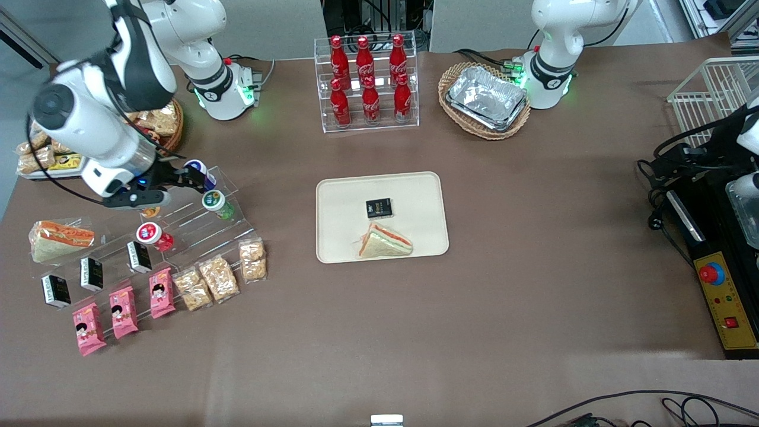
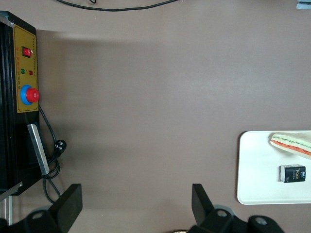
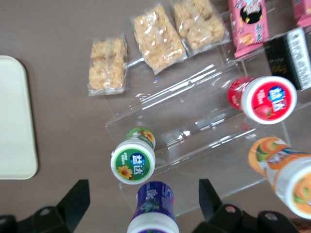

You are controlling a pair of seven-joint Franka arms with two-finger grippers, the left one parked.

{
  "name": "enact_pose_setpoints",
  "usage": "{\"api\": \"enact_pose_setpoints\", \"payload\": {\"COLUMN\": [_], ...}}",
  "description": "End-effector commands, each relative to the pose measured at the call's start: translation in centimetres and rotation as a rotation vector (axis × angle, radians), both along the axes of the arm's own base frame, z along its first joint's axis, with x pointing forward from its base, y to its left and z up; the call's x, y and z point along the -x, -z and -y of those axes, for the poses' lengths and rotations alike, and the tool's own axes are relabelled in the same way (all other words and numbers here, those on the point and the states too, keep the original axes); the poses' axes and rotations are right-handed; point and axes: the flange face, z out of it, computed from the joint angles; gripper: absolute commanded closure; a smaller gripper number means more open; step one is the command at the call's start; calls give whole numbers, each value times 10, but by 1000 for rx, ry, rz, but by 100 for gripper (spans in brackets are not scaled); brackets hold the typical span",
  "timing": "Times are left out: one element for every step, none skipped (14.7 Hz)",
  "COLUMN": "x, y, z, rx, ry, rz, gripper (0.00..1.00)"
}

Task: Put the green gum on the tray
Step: 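Lower the open right gripper around the green-lidded cup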

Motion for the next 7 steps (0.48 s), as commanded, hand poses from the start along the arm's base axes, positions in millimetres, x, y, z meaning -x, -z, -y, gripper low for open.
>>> {"api": "enact_pose_setpoints", "payload": {"x": [3,1,0,-2,-2,-2,-2], "y": [29,35,41,44,46,49,53], "z": [-3,-7,-13,-15,-17,-20,-21], "rx": [15,16,20,22,22,23,27], "ry": [-16,-22,-36,-39,-42,-49,-51], "rz": [4,9,5,9,9,4,-4], "gripper": [0,0,0,0,0,0,0]}}
